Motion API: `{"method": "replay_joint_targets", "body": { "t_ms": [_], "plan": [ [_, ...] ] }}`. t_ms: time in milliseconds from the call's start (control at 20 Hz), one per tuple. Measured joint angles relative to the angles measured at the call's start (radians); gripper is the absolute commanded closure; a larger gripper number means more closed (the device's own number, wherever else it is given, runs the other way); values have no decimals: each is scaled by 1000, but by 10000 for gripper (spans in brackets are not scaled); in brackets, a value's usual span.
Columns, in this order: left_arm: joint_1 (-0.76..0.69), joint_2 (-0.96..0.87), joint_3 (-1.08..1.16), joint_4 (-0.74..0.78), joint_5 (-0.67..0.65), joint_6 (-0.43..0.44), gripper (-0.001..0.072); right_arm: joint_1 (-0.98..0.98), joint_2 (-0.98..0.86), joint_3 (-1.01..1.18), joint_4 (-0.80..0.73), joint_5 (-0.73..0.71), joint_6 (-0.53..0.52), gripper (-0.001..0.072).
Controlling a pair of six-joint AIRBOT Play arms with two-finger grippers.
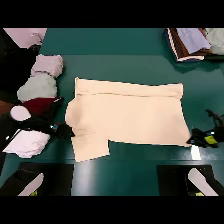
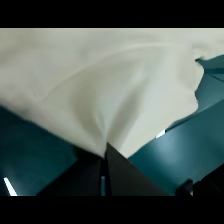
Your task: Fold the shirts.
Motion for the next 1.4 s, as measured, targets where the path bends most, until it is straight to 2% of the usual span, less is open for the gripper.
{"method": "replay_joint_targets", "body": {
  "t_ms": [200,300,400,650,950,1000,1050,1100,1250,1350,1400],
  "plan": [
    [0,128,40,-29,-131,-57,685,-49,135,89,-22,85,27,701],
    [0,143,89,-35,-119,-68,685,-29,142,150,17,87,40,701],
    [0,117,150,-32,-51,-70,684,21,101,218,55,58,49,701],
    [1,-141,346,-16,153,-47,684,177,-138,433,114,-61,99,701],
    [4,-501,614,-4,312,-34,682,258,-445,685,130,-137,142,695],
    [4,-543,645,-3,330,-34,664,262,-485,721,132,-141,146,562],
    [4,-581,672,-3,351,-33,364,265,-526,758,133,-146,151,267],
    [5,-609,693,-1,376,-33,95,266,-564,794,134,-156,155,182],
    [11,-654,731,1,421,-33,97,258,-656,887,181,-171,162,182],
    [30,-666,766,3,397,-33,99,236,-690,927,202,-161,151,182],
    [43,-668,788,4,358,-33,214,224,-700,939,213,-140,135,178]
  ]
}}
